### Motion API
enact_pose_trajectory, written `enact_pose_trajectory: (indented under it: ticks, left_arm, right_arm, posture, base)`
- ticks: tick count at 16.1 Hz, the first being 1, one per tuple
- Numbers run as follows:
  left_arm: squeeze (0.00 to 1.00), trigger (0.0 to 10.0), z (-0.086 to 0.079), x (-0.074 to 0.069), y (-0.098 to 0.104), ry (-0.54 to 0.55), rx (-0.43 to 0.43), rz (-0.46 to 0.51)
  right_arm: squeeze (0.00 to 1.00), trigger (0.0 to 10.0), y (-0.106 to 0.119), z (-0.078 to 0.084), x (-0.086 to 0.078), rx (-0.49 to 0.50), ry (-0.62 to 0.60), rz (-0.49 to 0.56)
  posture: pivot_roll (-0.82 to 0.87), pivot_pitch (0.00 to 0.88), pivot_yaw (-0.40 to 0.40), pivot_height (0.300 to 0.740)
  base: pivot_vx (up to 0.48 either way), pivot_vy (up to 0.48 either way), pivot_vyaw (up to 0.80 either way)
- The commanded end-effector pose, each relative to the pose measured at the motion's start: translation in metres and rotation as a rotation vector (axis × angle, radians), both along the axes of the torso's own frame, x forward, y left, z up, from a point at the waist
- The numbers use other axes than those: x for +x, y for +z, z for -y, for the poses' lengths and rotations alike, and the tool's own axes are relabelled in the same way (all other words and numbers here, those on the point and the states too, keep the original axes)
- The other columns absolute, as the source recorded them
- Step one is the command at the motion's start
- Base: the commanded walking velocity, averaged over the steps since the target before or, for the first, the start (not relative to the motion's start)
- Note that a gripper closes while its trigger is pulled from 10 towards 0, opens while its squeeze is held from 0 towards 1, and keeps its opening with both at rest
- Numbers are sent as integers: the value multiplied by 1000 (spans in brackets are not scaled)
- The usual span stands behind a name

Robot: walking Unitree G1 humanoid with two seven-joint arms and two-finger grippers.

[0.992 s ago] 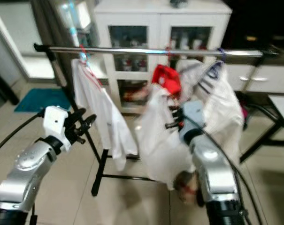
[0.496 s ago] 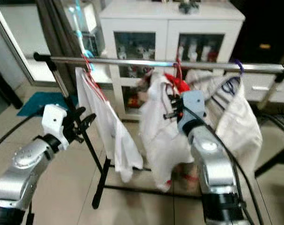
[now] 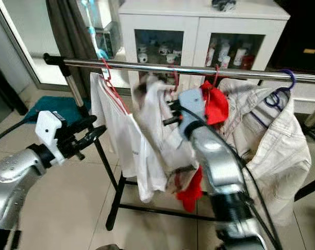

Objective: Hang hanger

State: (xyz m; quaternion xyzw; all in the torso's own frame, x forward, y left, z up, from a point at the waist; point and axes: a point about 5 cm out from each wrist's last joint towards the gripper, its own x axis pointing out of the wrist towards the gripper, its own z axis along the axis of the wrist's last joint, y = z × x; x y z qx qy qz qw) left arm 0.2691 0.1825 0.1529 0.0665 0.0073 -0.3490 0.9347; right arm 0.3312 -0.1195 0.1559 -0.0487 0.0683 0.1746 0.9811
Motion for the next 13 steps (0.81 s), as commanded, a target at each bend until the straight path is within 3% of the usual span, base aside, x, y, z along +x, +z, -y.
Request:
enact_pose_trajectory:
  ticks: [1, 4, 7, 13]
  left_arm:
    - [0, 10000, 1, 1, 9, -73, 5, 7]
    - [0, 10000, 2, -3, 17, -182, -7, -17]
    - [0, 10000, 2, -2, 18, -202, -5, -28]
    - [0, 10000, 6, -8, 18, -240, -12, -53]
  right_arm:
    - [0, 10000, 12, -4, 12, 5, -23, 12]
    - [0, 10000, 19, -3, 34, 20, -99, 1]
    - [0, 10000, 20, -5, 54, 24, -146, -56]
    - [0, 10000, 14, -22, 70, -53, -110, -158]
  posture:
    - [4, 0, 38, 740]
    - [8, 0, 56, 740]
    - [8, 0, 55, 740]
    - [32, 0, 39, 740]
  base:
    - [0, 0, 0]
    - [0, 0, 0]
    - [0, 0, 0]
    - [0, 0, 0]
